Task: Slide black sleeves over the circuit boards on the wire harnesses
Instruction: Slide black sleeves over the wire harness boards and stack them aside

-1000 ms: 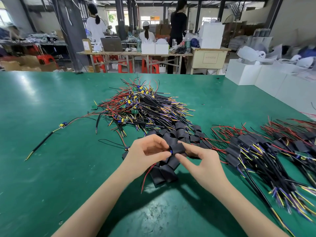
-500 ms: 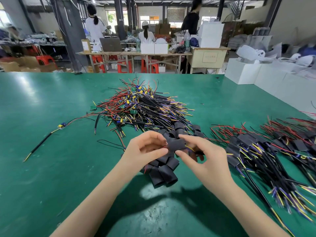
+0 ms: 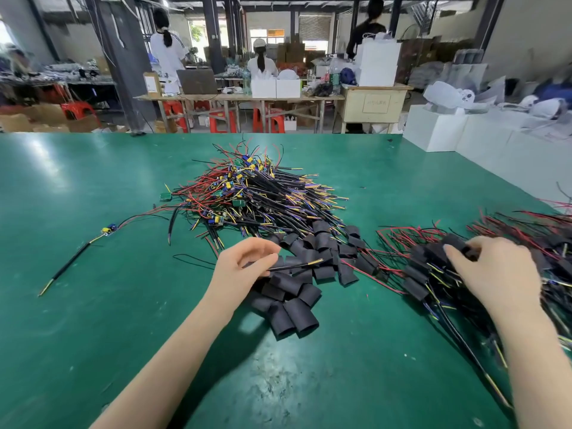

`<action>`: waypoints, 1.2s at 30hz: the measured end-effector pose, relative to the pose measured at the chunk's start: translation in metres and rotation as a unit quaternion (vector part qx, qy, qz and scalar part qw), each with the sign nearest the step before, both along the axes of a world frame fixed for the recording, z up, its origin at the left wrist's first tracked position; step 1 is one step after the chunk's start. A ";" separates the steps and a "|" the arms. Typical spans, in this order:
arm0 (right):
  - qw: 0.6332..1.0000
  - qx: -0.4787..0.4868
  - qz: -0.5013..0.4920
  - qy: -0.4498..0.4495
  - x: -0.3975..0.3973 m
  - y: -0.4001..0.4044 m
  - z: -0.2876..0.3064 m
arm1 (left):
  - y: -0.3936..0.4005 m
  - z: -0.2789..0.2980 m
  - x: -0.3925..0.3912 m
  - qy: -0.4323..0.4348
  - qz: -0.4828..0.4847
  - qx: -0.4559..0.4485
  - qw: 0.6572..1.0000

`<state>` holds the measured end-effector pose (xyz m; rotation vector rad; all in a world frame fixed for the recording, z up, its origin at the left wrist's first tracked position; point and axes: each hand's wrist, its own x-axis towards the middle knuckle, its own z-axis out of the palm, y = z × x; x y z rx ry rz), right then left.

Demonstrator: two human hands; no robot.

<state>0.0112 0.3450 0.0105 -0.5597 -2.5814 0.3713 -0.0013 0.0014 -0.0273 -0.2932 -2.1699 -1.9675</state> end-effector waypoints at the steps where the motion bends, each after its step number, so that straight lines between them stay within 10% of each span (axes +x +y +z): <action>1: 1.000 0.005 -0.002 0.003 -0.001 -0.001 -0.001 | 0.000 -0.001 0.000 0.002 -0.001 -0.007 1.000; 8: 0.974 0.021 0.112 0.196 -0.004 -0.032 -0.005 | -0.002 -0.003 -0.002 0.035 0.046 -0.109 0.992; 17: 0.805 0.047 0.590 -0.031 0.015 -0.127 -0.044 | -0.025 -0.005 -0.045 0.061 0.158 -0.279 0.945; 25: 0.800 0.006 0.596 -0.069 0.017 -0.123 -0.042 | -0.051 -0.017 -0.100 0.002 0.083 -0.544 0.835; 36: 0.813 -0.024 0.575 -0.091 0.012 -0.113 -0.032 | -0.053 -0.011 -0.106 0.032 0.138 -0.593 0.792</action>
